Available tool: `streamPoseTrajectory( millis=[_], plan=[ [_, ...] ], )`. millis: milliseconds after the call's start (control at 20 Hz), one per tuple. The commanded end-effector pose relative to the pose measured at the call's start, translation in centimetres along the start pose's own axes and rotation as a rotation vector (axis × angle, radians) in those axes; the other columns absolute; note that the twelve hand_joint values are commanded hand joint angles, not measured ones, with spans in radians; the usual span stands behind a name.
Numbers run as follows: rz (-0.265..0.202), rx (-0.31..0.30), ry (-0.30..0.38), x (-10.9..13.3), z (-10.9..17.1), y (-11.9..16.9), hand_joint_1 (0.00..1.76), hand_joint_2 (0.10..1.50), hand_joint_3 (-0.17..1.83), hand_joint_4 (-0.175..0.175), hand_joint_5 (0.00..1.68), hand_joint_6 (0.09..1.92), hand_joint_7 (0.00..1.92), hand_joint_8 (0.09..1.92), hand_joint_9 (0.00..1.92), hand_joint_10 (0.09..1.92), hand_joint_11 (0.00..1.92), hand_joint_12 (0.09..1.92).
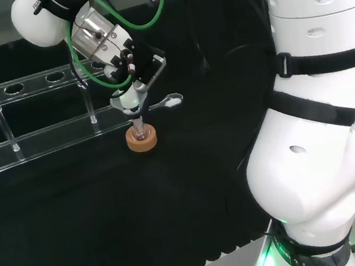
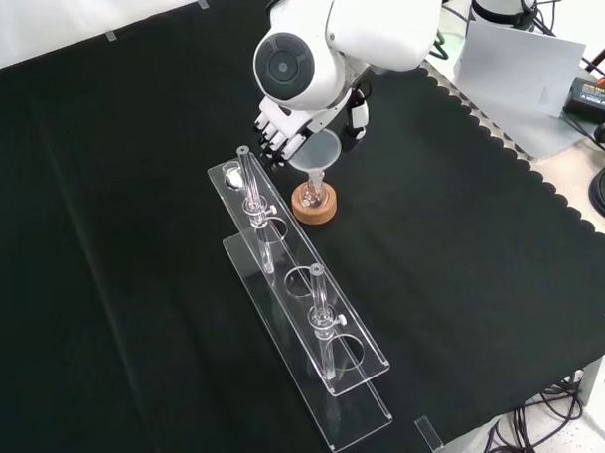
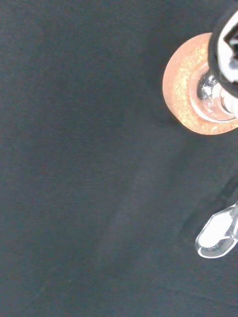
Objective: Place the funnel on the round-bottom flask.
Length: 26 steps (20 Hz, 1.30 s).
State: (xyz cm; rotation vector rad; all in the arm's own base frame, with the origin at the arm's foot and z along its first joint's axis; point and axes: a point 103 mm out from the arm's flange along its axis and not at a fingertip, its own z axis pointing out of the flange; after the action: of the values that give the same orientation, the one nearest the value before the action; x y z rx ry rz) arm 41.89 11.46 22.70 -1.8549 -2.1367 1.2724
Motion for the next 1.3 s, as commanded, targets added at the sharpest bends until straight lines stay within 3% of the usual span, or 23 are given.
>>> streamPoseTrajectory(
  millis=[50, 200, 500, 850, 1000, 1150, 1300],
  plan=[
    [0.006, -0.005, -0.009, -0.1, -0.2, -0.4, 0.79, 0.59, 0.56, -0.038, 0.14, 0.09, 0.00, 0.09, 0.06, 0.79, 0.13, 1.44],
    [0.006, 0.001, -0.001, -0.4, -0.2, -0.7, 0.78, 0.59, 0.56, -0.035, 0.10, 0.09, 0.00, 0.09, 0.02, 0.81, 0.11, 1.45],
    [-0.001, -0.068, 0.047, -1.2, -1.2, -2.2, 0.73, 0.57, 0.54, -0.034, 0.01, 0.09, 0.00, 0.09, 0.00, 0.82, 0.10, 1.46],
    [0.007, -0.132, 0.098, -2.9, -3.1, -4.4, 0.67, 0.58, 0.47, -0.037, 0.02, 0.09, 0.01, 0.09, 0.01, 0.85, 0.11, 1.47],
    [0.018, -0.157, 0.144, -4.1, -3.4, -5.1, 0.66, 0.60, 0.45, -0.041, 0.06, 0.09, 0.10, 0.09, 0.13, 0.82, 0.14, 1.45],
    [0.026, -0.170, 0.207, -5.9, -3.1, -5.4, 0.66, 0.62, 0.43, -0.045, 0.12, 0.09, 0.17, 0.30, 0.35, 0.72, 0.23, 1.41],
    [0.033, -0.189, 0.265, -7.6, -2.4, -5.4, 0.65, 0.63, 0.42, -0.046, 0.16, 0.09, 0.13, 0.55, 0.43, 0.67, 0.27, 1.39]
  ],
)
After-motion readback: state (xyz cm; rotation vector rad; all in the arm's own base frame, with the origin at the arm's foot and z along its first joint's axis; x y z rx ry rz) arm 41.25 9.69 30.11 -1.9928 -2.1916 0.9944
